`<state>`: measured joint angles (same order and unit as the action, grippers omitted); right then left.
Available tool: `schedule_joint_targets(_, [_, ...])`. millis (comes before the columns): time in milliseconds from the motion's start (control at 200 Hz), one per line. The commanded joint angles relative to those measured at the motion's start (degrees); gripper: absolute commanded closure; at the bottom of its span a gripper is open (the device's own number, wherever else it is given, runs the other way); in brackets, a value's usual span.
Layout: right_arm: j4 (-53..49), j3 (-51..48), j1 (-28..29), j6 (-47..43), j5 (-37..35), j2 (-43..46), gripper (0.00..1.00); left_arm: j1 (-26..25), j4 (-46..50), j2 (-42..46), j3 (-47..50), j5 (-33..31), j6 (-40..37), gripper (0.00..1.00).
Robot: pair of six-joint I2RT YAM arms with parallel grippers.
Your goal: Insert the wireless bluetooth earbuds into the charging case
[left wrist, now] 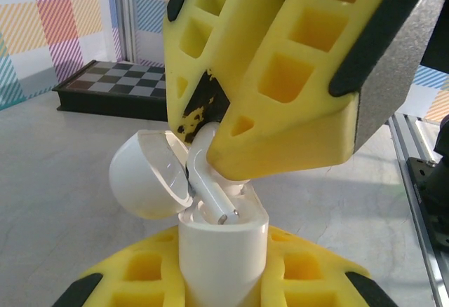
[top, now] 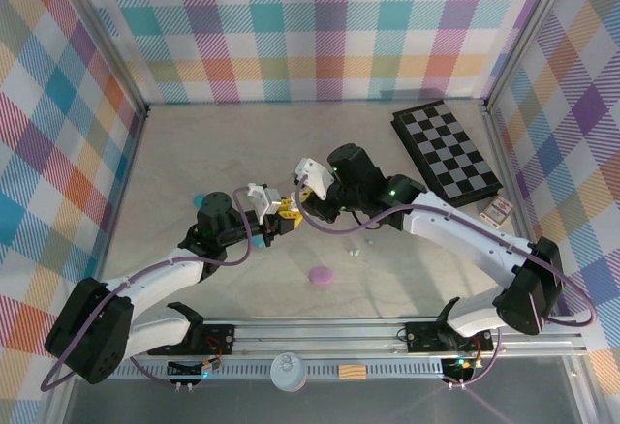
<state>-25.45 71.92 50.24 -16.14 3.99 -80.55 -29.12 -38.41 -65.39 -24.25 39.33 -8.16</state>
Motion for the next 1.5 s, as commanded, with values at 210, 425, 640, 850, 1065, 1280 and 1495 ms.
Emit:
schedule_joint_targets(210, [0.0,2.52,2.36,-5.08,-2.49,0.14,0.82,-0.41,-1.1,0.41,-2.29,0.88,0.63,1.0])
schedule_joint_targets(425, [0.59,2.44,3.71,-7.23,-3.65,-0.08,0.81,-0.41,-1.22,0.64,-2.56,0.57,0.86,1.0])
schedule_joint_targets(640, [2.34,0.99,4.25,-8.02,-1.71,1.25,0.79,-0.36,-1.4,0.8,-2.64,0.39,1.21,1.0])
schedule_joint_targets(850, [1.94,0.94,4.3,-8.9,1.56,1.46,0.75,-0.41,-3.07,0.6,-2.5,0.49,1.92,1.0])
schedule_joint_targets(1065, [1.19,1.11,4.25,-8.72,0.02,0.88,0.76,-0.41,-3.95,1.48,-2.12,0.41,2.77,1.0])
schedule_joint_targets(1280, [1.56,1.75,3.99,-6.23,-3.05,0.75,0.7,-0.41,-4.15,2.2,-1.78,0.12,2.84,1.0])
schedule_joint_targets(1495, [4.93,3.0,3.07,-1.67,-3.99,1.31,0.5,-0.41,-4.93,2.15,-1.56,0.22,3.3,1.0])
